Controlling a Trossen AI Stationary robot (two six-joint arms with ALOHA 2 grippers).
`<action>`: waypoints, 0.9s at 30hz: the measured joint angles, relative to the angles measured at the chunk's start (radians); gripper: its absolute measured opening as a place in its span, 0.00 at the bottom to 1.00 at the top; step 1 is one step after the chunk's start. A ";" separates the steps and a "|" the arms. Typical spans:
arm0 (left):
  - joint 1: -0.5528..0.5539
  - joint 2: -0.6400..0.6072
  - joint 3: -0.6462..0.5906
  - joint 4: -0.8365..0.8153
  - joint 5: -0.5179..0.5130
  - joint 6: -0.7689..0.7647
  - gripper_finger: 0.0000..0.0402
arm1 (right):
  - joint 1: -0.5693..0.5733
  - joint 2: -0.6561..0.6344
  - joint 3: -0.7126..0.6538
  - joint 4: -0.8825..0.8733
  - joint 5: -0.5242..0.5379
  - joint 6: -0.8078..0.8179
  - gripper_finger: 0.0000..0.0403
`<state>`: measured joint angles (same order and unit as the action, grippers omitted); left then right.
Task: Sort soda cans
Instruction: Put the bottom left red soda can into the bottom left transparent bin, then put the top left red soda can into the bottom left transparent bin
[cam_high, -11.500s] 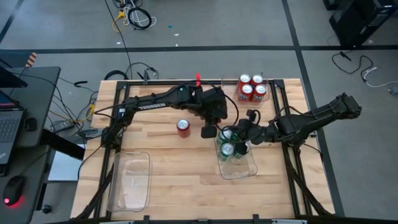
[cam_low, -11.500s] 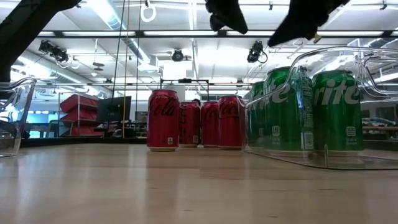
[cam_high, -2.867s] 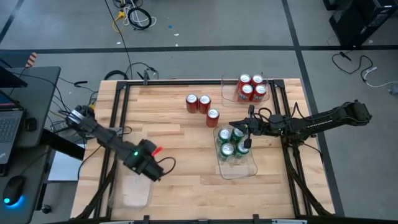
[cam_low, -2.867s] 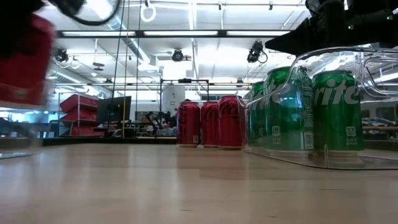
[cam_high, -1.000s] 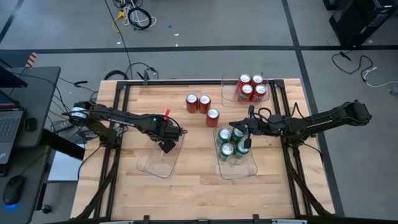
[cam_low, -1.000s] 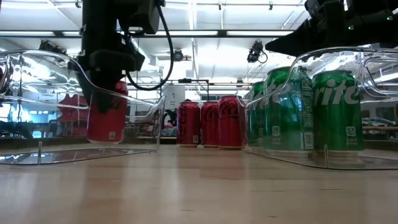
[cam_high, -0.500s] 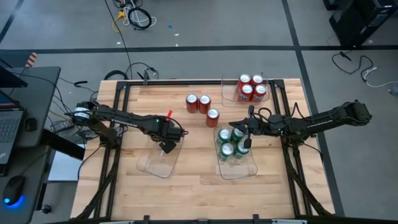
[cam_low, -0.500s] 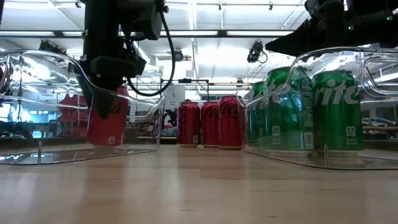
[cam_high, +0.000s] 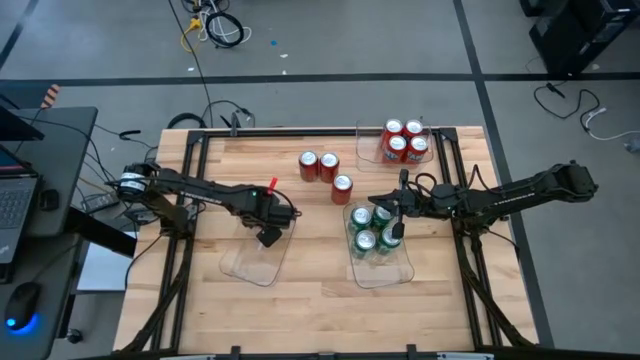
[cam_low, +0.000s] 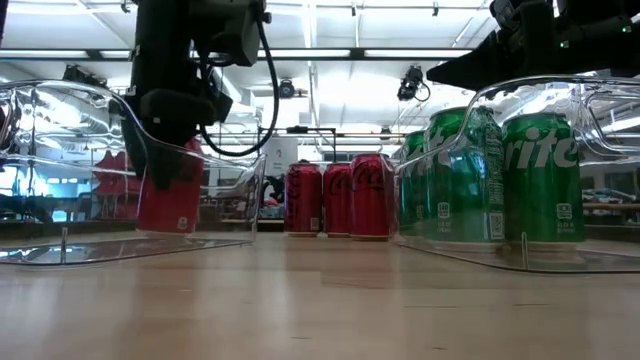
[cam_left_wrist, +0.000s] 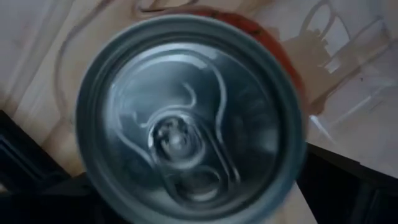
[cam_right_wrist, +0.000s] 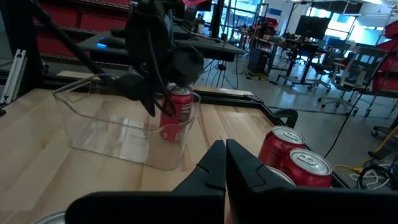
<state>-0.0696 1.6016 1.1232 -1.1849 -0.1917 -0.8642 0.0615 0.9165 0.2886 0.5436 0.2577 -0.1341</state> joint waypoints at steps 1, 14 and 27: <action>0.000 0.000 0.007 -0.011 0.000 0.000 0.92 | 0.000 0.000 0.000 0.000 0.000 0.000 0.00; 0.000 0.000 0.149 -0.242 -0.036 0.010 0.92 | 0.000 0.000 0.000 0.000 0.000 0.000 0.00; 0.036 0.000 0.349 -0.341 -0.051 0.097 0.74 | 0.000 0.000 0.000 0.000 0.000 0.006 0.00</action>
<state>-0.0334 1.6012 1.4725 -1.5256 -0.2423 -0.7677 0.0612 0.9165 0.2886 0.5439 0.2580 -0.1282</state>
